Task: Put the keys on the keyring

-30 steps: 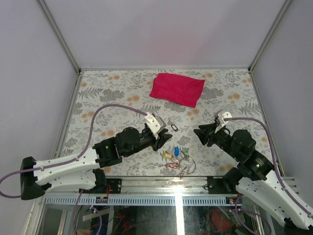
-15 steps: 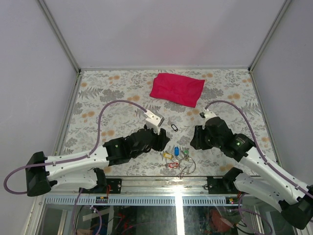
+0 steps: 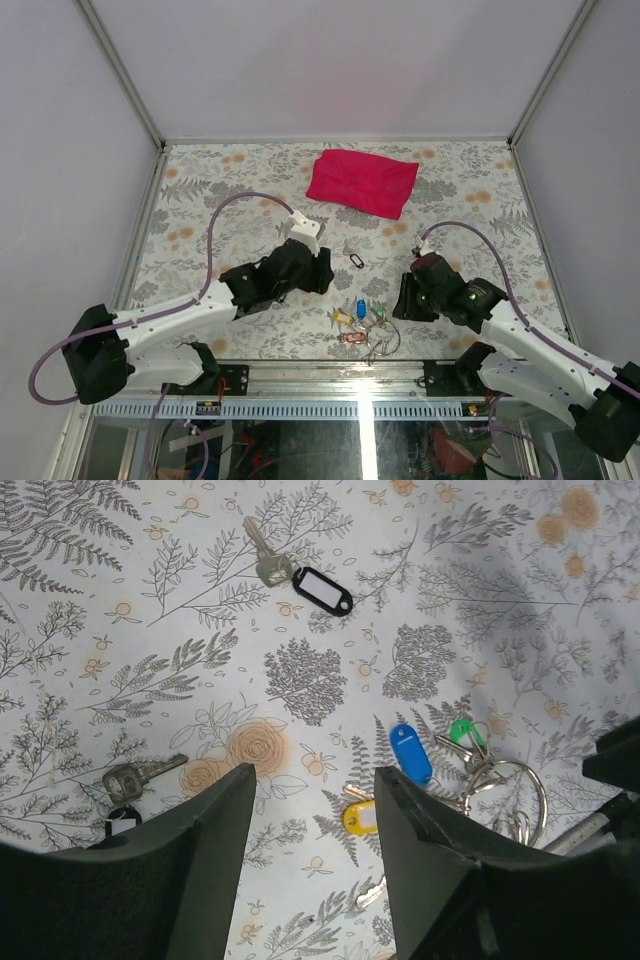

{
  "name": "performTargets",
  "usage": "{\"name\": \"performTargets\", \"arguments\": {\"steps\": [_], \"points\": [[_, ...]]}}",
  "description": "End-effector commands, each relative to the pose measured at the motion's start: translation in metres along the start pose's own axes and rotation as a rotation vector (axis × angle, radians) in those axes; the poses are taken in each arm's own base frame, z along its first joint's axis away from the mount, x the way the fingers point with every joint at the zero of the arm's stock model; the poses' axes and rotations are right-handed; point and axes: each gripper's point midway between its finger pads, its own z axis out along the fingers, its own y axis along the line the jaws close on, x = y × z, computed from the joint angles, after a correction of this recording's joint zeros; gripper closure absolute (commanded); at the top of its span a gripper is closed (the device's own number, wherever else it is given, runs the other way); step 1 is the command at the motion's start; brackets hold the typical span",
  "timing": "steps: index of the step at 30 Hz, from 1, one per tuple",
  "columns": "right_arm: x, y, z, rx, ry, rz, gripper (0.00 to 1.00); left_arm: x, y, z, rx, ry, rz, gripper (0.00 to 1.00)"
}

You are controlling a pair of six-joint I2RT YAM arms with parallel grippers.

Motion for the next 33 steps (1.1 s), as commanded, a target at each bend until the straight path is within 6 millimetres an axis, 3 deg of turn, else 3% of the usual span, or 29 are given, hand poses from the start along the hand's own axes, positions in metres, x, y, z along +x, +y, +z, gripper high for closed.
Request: {"name": "performTargets", "arguments": {"steps": [1, 6, 10, 19, 33], "points": [[0.010, -0.007, -0.002, 0.108, 0.017, 0.048, 0.61, -0.021, -0.005, 0.010, 0.050, -0.012, 0.025, 0.47], [0.030, -0.002, 0.006, 0.150, 0.053, 0.051, 0.63, -0.032, 0.003, 0.015, 0.021, -0.027, 0.076, 0.47], [0.048, 0.004, 0.014, 0.180, 0.080, 0.055, 0.65, -0.042, -0.003, 0.013, 0.038, -0.022, 0.110, 0.47], [0.072, 0.003, 0.030, 0.206, 0.134, 0.068, 0.69, -0.046, -0.005, 0.006, 0.053, -0.038, 0.110, 0.47], [0.078, -0.004, 0.038, 0.233, 0.139, 0.075, 0.72, -0.046, -0.008, 0.006, 0.069, -0.031, 0.113, 0.48]]}}
